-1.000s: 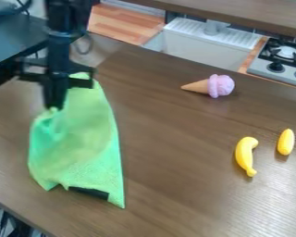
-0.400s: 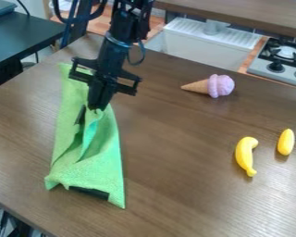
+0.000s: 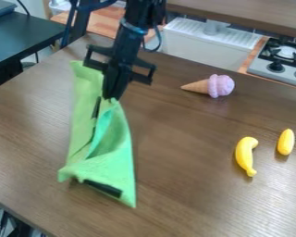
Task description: Unfold the cloth from the bottom left to the top right
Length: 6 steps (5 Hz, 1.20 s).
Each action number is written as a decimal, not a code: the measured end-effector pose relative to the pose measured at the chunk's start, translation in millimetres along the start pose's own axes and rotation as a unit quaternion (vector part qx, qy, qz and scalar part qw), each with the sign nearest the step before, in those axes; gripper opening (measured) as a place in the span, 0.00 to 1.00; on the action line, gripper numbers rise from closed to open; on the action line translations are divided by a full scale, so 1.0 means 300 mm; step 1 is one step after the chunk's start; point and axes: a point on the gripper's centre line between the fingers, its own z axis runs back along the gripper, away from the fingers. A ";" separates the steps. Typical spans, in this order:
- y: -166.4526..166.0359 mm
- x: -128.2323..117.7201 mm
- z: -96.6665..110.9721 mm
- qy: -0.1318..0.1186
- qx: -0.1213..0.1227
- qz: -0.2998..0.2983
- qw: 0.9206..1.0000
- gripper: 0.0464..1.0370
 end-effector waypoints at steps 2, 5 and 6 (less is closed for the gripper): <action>0.028 0.019 0.005 0.024 -0.029 0.004 0.999 0.02; 0.288 0.061 -0.074 0.085 -0.090 0.072 0.990 0.02; 0.267 0.048 -0.077 0.098 -0.092 0.047 0.990 0.02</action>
